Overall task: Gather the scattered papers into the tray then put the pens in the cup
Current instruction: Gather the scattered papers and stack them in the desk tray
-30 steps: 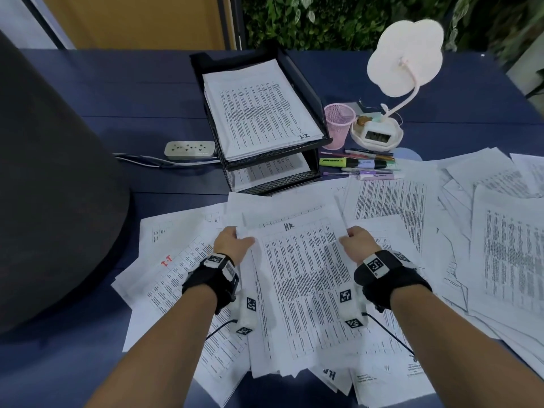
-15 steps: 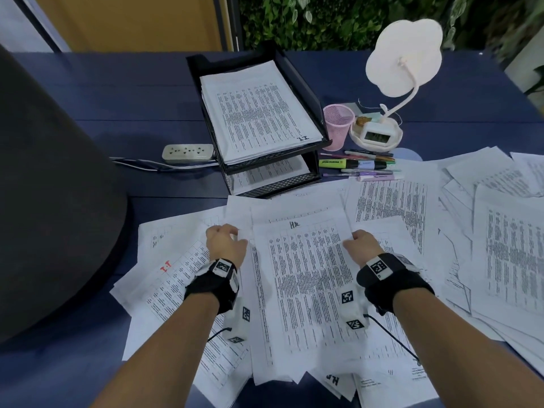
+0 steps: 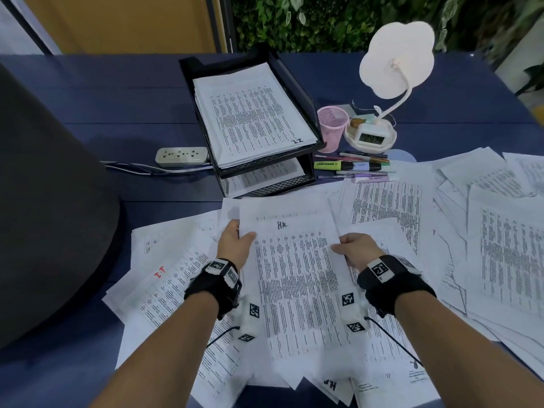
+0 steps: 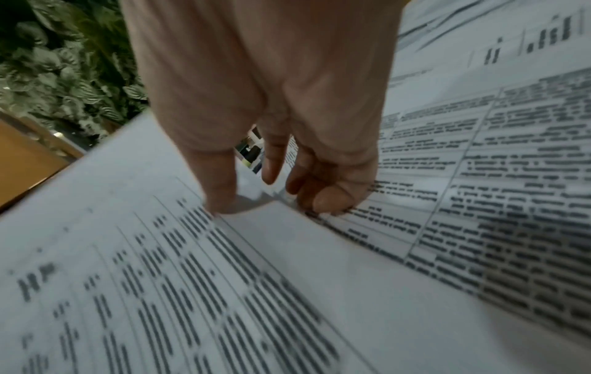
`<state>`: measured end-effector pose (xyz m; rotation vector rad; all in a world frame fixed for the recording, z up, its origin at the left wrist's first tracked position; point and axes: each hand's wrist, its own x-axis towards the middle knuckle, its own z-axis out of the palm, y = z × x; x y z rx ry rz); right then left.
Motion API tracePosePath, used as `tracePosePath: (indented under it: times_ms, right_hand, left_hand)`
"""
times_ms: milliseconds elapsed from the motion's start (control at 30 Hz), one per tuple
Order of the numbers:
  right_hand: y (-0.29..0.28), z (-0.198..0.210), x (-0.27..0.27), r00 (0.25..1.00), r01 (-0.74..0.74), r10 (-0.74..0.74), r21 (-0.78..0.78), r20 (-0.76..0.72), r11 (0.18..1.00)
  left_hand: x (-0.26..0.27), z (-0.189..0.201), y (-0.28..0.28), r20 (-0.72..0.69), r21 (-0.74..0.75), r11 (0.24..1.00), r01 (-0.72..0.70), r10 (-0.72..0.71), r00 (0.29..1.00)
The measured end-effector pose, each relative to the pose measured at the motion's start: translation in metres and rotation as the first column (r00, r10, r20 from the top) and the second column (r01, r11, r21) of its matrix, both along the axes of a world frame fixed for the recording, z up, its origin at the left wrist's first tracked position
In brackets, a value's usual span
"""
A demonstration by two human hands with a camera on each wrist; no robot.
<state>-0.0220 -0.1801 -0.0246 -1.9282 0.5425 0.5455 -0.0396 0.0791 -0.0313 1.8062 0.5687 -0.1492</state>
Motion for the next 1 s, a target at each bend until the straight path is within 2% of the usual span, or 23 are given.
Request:
tracePosePath:
  times_ms: [133,233,300,400,467,567,667,767,833,900,1000]
  right_hand:
    - [0.001,0.002,0.002,0.993,0.071,-0.080,0.099,0.089,0.993]
    - [0.005,0.003,0.004,0.987,0.076,-0.096,0.150,0.126,0.986]
    - [0.006,0.004,0.007,0.983,0.080,-0.108,0.184,0.146,0.980]
    - [0.011,0.014,0.009,0.977,0.103,-0.136,0.192,0.166,0.976]
    - [0.011,0.020,0.012,0.966,0.140,-0.177,0.192,0.187,0.971]
    - [0.007,0.037,0.016,0.935,0.197,-0.255,0.235,0.248,0.952]
    - [0.006,0.070,0.021,0.862,0.207,-0.314,0.291,0.397,0.934]
    - [0.010,0.104,0.029,0.754,0.157,-0.320,0.316,0.574,0.936]
    - [0.014,0.117,0.031,0.701,0.128,-0.327,0.339,0.634,0.932]
    - [0.017,0.121,0.032,0.688,0.120,-0.334,0.353,0.644,0.928]
    - [0.017,0.116,0.031,0.696,0.134,-0.336,0.345,0.634,0.929]
  left_hand:
    - [0.015,0.014,0.002,0.097,-0.237,0.971,-0.003,0.027,0.995]
    - [0.031,0.029,-0.003,0.121,-0.295,0.955,-0.025,0.063,0.991]
    - [0.042,0.036,-0.010,0.120,-0.247,0.967,-0.064,0.096,0.988]
    - [0.054,0.044,-0.021,0.093,-0.057,0.991,-0.124,0.128,0.987]
    - [0.057,0.050,-0.028,0.076,-0.010,0.992,-0.126,0.126,0.989]
    - [0.059,0.051,-0.030,0.117,-0.045,0.996,-0.071,0.076,0.990]
    - [0.060,0.061,-0.033,0.208,-0.010,1.000,0.011,-0.009,0.978]
    - [0.065,0.085,-0.038,0.375,-0.018,1.000,-0.024,0.030,0.927]
    - [0.065,0.103,-0.043,0.463,0.001,0.999,-0.047,0.042,0.886]
    - [0.065,0.107,-0.044,0.499,-0.048,0.999,0.014,0.012,0.867]
    - [0.062,0.103,-0.042,0.473,-0.120,0.991,0.055,0.008,0.881]
